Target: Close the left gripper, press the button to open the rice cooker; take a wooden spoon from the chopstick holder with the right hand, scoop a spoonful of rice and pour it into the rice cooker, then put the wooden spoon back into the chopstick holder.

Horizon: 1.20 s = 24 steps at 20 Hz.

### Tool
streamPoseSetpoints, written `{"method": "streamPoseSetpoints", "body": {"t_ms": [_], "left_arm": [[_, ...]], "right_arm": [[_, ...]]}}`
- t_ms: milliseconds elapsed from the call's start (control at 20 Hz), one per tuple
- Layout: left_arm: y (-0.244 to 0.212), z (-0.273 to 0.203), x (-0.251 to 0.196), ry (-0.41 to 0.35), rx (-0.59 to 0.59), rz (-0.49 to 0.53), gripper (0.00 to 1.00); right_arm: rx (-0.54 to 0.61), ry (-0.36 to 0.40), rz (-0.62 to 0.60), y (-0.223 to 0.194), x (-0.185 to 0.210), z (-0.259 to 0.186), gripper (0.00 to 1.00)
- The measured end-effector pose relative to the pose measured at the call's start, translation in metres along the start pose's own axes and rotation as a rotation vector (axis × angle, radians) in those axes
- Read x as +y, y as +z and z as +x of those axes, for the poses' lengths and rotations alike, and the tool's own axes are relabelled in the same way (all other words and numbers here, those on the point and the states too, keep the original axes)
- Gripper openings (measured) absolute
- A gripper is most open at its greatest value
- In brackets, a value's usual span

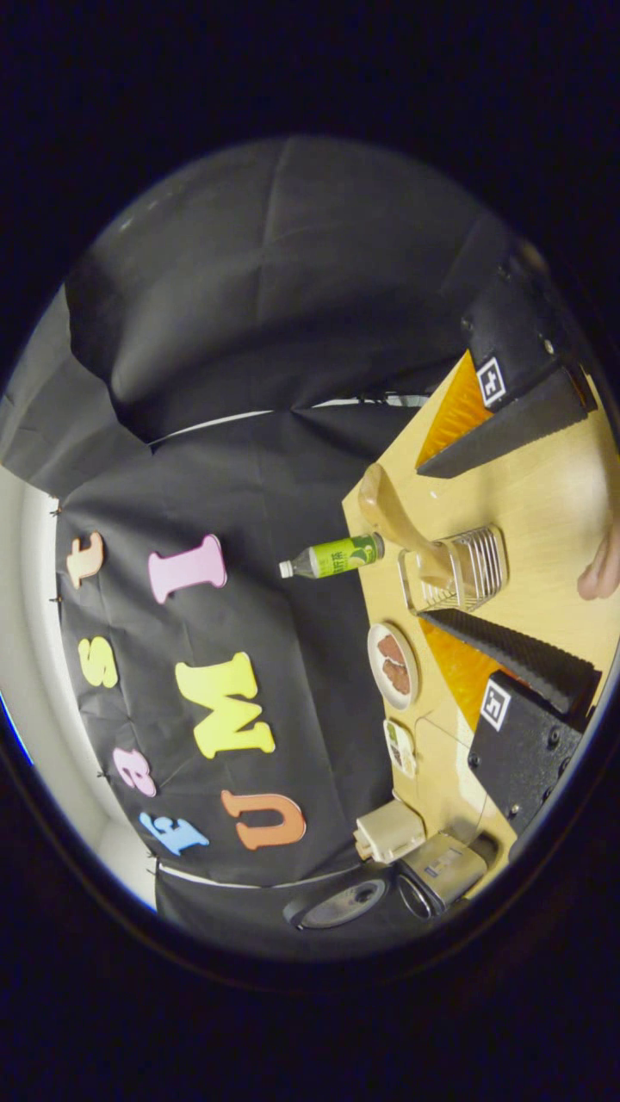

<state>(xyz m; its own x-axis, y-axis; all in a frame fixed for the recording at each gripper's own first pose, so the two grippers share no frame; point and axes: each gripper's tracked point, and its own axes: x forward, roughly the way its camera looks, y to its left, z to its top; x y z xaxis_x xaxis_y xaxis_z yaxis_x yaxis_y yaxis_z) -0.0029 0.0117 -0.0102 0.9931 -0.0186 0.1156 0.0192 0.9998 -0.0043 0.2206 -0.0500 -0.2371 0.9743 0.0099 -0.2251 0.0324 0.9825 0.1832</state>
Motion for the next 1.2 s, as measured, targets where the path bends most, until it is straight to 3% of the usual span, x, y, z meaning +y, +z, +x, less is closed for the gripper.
{"method": "streamPoseSetpoints", "body": {"t_ms": [100,200,250,450,500,550,600,750,900,1050,1200], "left_arm": [[-0.002,-0.007,-0.007,-0.018,-0.012,0.005,0.96],[-0.004,-0.009,-0.014,-0.037,-0.019,0.022,0.96],[-0.008,-0.011,-0.017,-0.043,-0.016,0.034,0.96],[-0.024,-0.011,-0.029,-0.068,0.007,0.05,0.96],[-0.031,-0.015,-0.029,-0.07,0.031,0.025,0.96],[-0.04,-0.02,-0.035,-0.088,0.061,-0.005,0.96],[-0.046,-0.024,-0.043,-0.116,0.082,-0.031,0.96],[-0.044,-0.032,-0.043,-0.137,0.083,-0.047,0.96],[-0.043,-0.035,-0.034,-0.127,0.071,-0.039,0.96],[-0.045,-0.036,-0.022,-0.11,0.076,-0.043,0.96],[-0.047,-0.038,-0.012,-0.103,0.083,-0.044,0.96]], "right_arm": [[-0.004,-0.009,0.004,-0.002,-0.003,0.017,0.99],[-0.008,0.002,0.045,-0.002,0.002,0.03,0.87],[-0.011,-0.003,0.051,-0.002,0.002,0.037,0.86],[-0.033,-0.007,0.075,0.004,0.007,0.055,0.58],[-0.019,-0.014,0.075,0.002,0.009,0.059,0.62],[-0.004,-0.002,0.07,0.0,0.015,0.061,0.51],[0.001,-0.003,0.057,0.001,0.017,0.063,0.53],[0.023,-0.045,-0.01,0.002,0.015,0.075,0.28],[0.041,-0.028,-0.034,0.009,0.027,0.077,0.28],[0.057,-0.024,-0.036,0.01,0.039,0.076,0.17],[0.022,-0.017,-0.059,0.026,0.047,0.07,0.13]]}}
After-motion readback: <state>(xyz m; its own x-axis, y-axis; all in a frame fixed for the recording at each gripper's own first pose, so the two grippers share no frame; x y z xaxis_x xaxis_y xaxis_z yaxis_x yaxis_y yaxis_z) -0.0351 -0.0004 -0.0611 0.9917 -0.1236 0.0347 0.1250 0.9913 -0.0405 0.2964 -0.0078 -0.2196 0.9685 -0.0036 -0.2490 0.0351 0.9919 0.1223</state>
